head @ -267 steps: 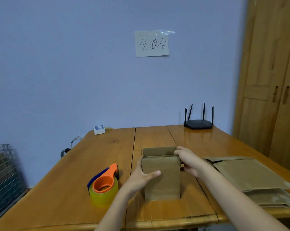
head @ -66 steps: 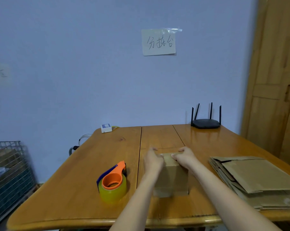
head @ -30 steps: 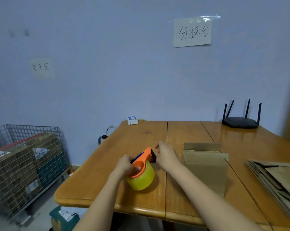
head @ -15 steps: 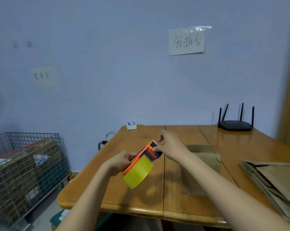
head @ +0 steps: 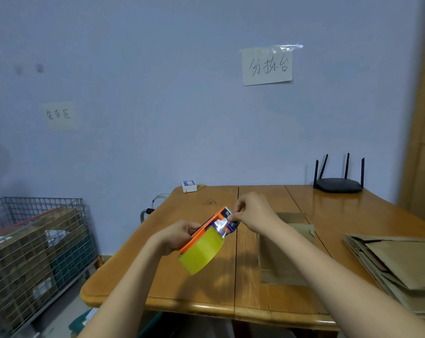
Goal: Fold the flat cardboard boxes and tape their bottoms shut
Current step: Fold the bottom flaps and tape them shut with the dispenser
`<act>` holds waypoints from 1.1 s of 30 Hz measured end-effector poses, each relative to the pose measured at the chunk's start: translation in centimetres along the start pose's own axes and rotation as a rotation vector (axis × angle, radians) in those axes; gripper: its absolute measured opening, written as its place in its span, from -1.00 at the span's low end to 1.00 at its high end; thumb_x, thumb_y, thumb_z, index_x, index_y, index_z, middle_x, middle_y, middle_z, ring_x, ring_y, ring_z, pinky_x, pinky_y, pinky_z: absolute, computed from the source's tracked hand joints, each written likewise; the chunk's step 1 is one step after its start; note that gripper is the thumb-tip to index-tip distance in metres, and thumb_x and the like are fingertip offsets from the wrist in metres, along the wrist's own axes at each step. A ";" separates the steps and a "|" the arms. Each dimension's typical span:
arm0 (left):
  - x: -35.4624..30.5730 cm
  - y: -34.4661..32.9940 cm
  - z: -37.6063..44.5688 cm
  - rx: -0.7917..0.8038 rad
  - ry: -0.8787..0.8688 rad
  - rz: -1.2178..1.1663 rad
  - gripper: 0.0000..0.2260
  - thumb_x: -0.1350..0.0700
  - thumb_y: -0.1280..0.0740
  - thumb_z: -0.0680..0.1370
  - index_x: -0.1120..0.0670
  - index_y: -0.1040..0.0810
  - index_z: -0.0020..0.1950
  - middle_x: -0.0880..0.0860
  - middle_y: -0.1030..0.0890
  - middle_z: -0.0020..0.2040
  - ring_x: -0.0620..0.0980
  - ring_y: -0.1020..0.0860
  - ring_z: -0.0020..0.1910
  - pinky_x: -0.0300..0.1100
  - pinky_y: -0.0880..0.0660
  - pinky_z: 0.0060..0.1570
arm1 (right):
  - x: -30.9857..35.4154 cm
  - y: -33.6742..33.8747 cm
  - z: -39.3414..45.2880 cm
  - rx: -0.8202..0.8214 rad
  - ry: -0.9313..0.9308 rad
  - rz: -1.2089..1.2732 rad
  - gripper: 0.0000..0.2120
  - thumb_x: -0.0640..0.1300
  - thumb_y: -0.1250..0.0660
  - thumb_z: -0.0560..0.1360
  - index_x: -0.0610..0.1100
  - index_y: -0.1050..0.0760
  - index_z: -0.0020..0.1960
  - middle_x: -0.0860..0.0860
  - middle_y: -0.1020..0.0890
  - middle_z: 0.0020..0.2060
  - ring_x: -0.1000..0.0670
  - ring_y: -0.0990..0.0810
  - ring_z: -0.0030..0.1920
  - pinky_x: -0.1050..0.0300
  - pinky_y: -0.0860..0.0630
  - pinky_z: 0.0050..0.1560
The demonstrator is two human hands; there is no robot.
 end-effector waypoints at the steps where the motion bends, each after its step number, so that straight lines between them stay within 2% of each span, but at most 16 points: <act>1: 0.0 -0.1 0.0 0.006 0.001 0.001 -0.82 0.17 -0.34 0.61 0.02 -0.67 0.16 0.07 -0.72 0.02 0.02 -0.69 -0.06 -0.11 -0.60 -0.06 | 0.0 0.0 0.0 0.001 0.001 -0.002 -0.81 -0.05 -0.54 0.43 -0.13 -0.60 -0.17 0.02 -0.69 -0.20 0.07 -0.62 -0.09 0.08 -0.59 -0.22; 7: 0.1 -0.8 0.1 0.043 0.014 0.001 -0.80 0.22 -0.33 0.61 0.02 -0.67 0.16 0.09 -0.72 0.02 -0.01 -0.68 -0.09 -0.11 -0.61 -0.07 | 0.4 -0.2 -0.3 0.045 0.022 0.010 -0.87 -0.09 -0.51 0.47 -0.12 -0.62 -0.18 0.00 -0.69 -0.16 0.05 -0.63 -0.04 0.20 -0.53 -0.26; 10: 0.6 -1.1 0.4 0.074 0.015 0.000 -0.78 0.21 -0.34 0.60 0.02 -0.66 0.19 0.13 -0.70 0.07 0.07 -0.66 -0.03 0.05 -0.57 0.07 | 0.7 0.1 -0.4 0.058 0.036 -0.021 -0.87 -0.13 -0.51 0.47 -0.16 -0.64 -0.21 0.01 -0.67 -0.23 0.06 -0.60 -0.15 0.22 -0.45 -0.29; 12: 0.9 -1.3 0.6 0.085 0.021 0.011 -0.80 0.21 -0.34 0.60 0.01 -0.67 0.16 0.17 -0.69 0.08 0.10 -0.65 -0.02 0.08 -0.56 0.10 | 0.9 0.3 -0.4 0.068 0.039 -0.032 -0.87 -0.14 -0.50 0.47 -0.15 -0.63 -0.22 0.01 -0.66 -0.25 0.06 -0.58 -0.20 0.22 -0.42 -0.30; 17: 0.6 -1.5 1.2 0.118 0.026 0.053 -0.81 0.19 -0.35 0.59 0.04 -0.66 0.16 0.20 -0.68 0.12 0.22 -0.64 0.07 0.21 -0.52 0.17 | 1.1 0.8 -0.5 0.082 0.049 -0.043 -0.86 -0.13 -0.47 0.50 -0.13 -0.58 -0.21 -0.05 -0.69 -0.16 0.01 -0.63 -0.10 0.07 -0.56 -0.10; 21: -0.1 -1.0 1.4 0.124 0.039 0.090 -0.81 0.21 -0.34 0.59 0.01 -0.68 0.12 0.18 -0.69 0.10 0.12 -0.65 -0.01 0.16 -0.54 0.15 | 0.9 1.3 -0.5 0.074 0.061 -0.016 -0.85 -0.13 -0.45 0.52 -0.13 -0.58 -0.20 0.00 -0.65 -0.22 0.06 -0.59 -0.14 0.14 -0.54 -0.16; 25: -0.5 -0.3 1.6 0.127 0.048 0.129 -0.79 0.23 -0.32 0.59 0.00 -0.67 0.13 0.16 -0.69 0.08 0.08 -0.63 -0.04 0.08 -0.55 0.07 | 1.0 2.3 -0.3 0.059 0.076 -0.022 -0.86 -0.15 -0.45 0.52 -0.15 -0.59 -0.19 0.07 -0.59 -0.32 0.15 -0.53 -0.26 0.26 -0.39 -0.31; 29: -1.8 0.0 1.8 0.108 0.054 0.146 -0.75 0.25 -0.31 0.59 -0.07 -0.70 0.01 0.06 -0.69 -0.08 0.07 -0.59 -0.10 -0.03 -0.50 -0.06 | 0.7 3.3 0.0 0.034 0.054 -0.006 -0.89 -0.18 -0.46 0.51 -0.19 -0.63 -0.16 0.04 -0.61 -0.33 0.13 -0.54 -0.28 0.28 -0.36 -0.33; 33: -2.4 0.1 2.2 0.120 0.064 0.176 -0.76 0.24 -0.31 0.60 -0.05 -0.68 0.11 0.05 -0.70 -0.05 0.04 -0.60 -0.11 -0.07 -0.52 -0.08 | 0.3 4.1 -0.2 0.007 0.043 -0.002 -0.90 -0.18 -0.47 0.51 -0.18 -0.63 -0.17 0.06 -0.61 -0.34 0.11 -0.55 -0.26 0.30 -0.38 -0.31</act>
Point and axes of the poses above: each hand's wrist, its own z-axis towards the middle knuckle, its own y-axis out of the back of the hand, x = y × z, the point moved 10 cm from there along z, towards the middle knuckle
